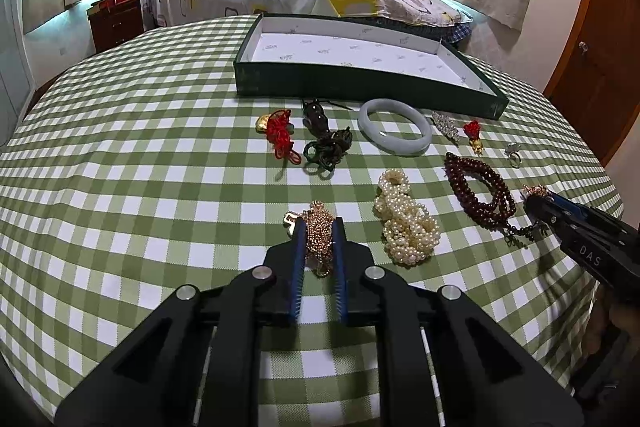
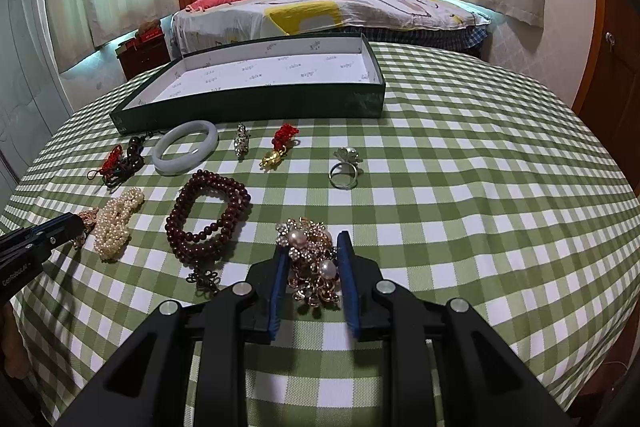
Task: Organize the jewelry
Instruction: 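Release the chain into the box with the left tool while the right releases the brooch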
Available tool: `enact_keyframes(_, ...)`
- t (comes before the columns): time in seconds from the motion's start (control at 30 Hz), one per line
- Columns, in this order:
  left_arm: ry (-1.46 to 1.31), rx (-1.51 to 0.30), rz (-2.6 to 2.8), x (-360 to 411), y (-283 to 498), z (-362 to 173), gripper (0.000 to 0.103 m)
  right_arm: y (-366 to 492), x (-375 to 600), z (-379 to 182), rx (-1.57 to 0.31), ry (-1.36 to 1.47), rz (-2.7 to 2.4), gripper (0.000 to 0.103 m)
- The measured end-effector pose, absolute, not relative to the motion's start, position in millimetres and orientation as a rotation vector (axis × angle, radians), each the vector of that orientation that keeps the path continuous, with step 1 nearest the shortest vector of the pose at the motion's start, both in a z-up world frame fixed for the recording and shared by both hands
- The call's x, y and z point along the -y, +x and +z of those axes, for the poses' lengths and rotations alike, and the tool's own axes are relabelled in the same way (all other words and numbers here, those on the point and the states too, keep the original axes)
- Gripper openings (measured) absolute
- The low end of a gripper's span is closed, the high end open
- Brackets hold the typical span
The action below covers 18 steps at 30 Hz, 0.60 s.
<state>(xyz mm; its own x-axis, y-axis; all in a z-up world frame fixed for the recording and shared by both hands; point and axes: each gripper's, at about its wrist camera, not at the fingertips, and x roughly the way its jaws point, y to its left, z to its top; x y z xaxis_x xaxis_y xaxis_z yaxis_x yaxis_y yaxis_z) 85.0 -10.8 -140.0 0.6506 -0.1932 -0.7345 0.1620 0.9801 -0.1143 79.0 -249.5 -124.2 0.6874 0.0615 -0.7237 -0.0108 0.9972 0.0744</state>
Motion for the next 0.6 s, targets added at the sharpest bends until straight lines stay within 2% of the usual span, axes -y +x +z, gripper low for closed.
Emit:
enact_keyframes(0.27,-0.064,-0.814,-0.193,3.7,83.8,-134.9,0.013,78.2,249.1,-120.8,-0.804,0.067,0.046,0.025)
enact_keyframes(0.6,-0.074,-0.729,-0.176,-0.6,82.9,-104.0,0.013,75.7,247.3,-98.7,-0.754,0.069,0.058,0.024)
